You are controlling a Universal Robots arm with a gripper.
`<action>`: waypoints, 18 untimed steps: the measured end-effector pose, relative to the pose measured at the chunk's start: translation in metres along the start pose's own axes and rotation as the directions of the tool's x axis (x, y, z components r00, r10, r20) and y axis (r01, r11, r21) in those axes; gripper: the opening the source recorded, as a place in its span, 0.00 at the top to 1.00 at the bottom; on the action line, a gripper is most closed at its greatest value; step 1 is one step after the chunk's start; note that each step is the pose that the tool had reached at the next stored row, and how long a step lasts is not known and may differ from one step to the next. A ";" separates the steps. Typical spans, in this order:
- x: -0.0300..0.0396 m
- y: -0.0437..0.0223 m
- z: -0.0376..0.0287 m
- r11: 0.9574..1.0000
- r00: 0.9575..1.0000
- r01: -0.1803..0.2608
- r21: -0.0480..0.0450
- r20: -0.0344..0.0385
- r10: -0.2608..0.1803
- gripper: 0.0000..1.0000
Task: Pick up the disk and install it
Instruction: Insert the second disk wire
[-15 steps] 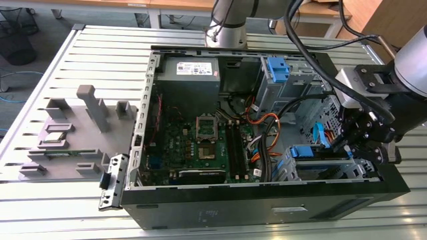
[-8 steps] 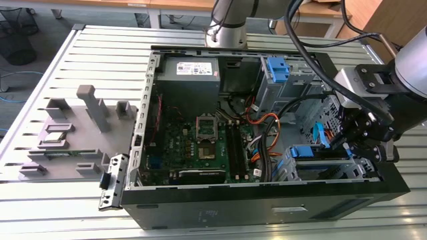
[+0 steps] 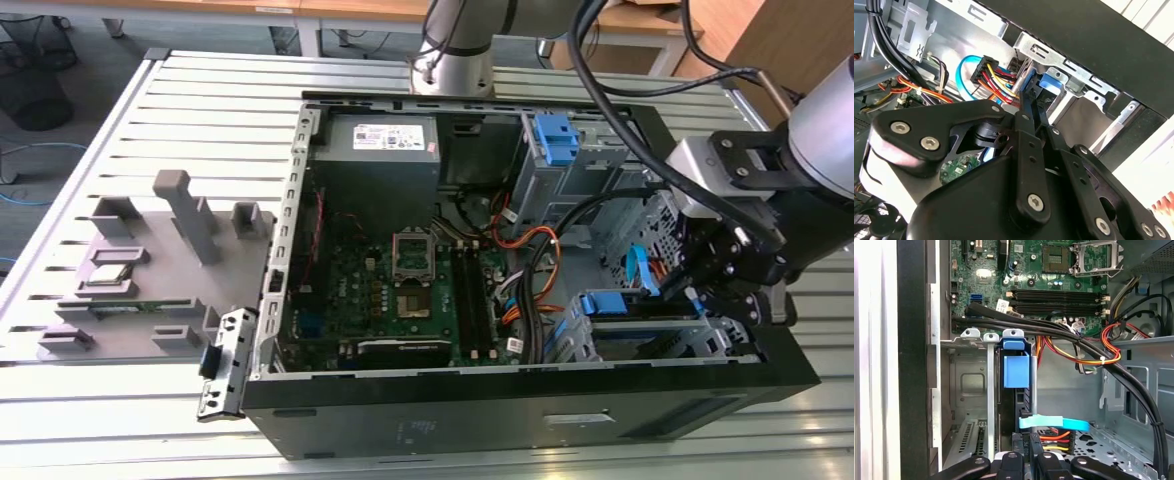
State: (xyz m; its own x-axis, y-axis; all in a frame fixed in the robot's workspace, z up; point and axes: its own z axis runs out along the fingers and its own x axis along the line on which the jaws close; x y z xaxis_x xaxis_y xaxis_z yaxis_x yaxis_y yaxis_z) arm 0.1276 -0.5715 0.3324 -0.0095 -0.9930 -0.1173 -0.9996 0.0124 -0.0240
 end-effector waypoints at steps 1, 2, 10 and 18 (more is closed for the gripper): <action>0.0000 0.0000 0.0005 1.000 1.000 0.000 0.000 0.000 0.000 0.83; 0.0001 0.0000 0.0009 1.000 1.000 0.000 0.000 0.000 0.000 0.83; 0.0003 0.0001 0.0030 1.000 1.000 -0.001 0.000 0.000 0.001 0.83; 0.0007 0.0001 0.0055 1.000 1.000 -0.001 0.000 0.000 0.001 0.83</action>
State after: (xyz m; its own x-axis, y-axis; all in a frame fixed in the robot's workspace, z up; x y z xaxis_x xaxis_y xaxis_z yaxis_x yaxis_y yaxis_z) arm 0.1276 -0.5716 0.3268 -0.0101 -0.9931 -0.1171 -0.9996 0.0130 -0.0240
